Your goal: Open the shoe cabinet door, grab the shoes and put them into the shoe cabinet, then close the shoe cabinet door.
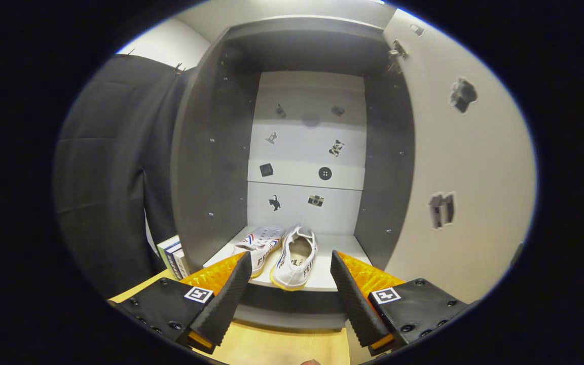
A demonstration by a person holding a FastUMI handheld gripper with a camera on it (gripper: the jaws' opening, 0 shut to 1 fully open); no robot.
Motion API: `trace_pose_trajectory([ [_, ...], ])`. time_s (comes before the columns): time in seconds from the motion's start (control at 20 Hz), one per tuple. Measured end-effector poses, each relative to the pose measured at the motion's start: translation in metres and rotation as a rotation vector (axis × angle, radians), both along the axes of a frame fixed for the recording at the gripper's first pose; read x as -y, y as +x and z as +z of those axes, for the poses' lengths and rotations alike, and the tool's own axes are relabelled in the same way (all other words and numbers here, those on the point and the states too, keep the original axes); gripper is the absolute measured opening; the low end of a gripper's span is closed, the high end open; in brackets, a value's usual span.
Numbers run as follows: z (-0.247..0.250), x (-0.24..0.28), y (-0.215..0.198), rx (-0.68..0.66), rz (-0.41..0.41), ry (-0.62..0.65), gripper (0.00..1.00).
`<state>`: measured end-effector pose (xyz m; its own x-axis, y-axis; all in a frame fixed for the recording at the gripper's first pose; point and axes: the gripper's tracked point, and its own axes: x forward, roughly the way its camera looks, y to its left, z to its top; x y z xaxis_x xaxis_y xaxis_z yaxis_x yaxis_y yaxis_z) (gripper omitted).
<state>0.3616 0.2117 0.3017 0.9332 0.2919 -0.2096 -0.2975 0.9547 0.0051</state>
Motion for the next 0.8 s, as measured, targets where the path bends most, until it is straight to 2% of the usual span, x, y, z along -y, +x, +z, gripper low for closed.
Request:
trace_pose_trajectory([
  [0.3, 0.015, 0.014, -0.095, 0.01, 0.06, 0.034, 0.98],
  [0.55, 0.028, 0.031, -0.166, 0.029, 0.107, 0.009, 0.98],
  [0.8, 0.055, 0.076, -0.221, 0.068, 0.1, 0.021, 0.97],
])
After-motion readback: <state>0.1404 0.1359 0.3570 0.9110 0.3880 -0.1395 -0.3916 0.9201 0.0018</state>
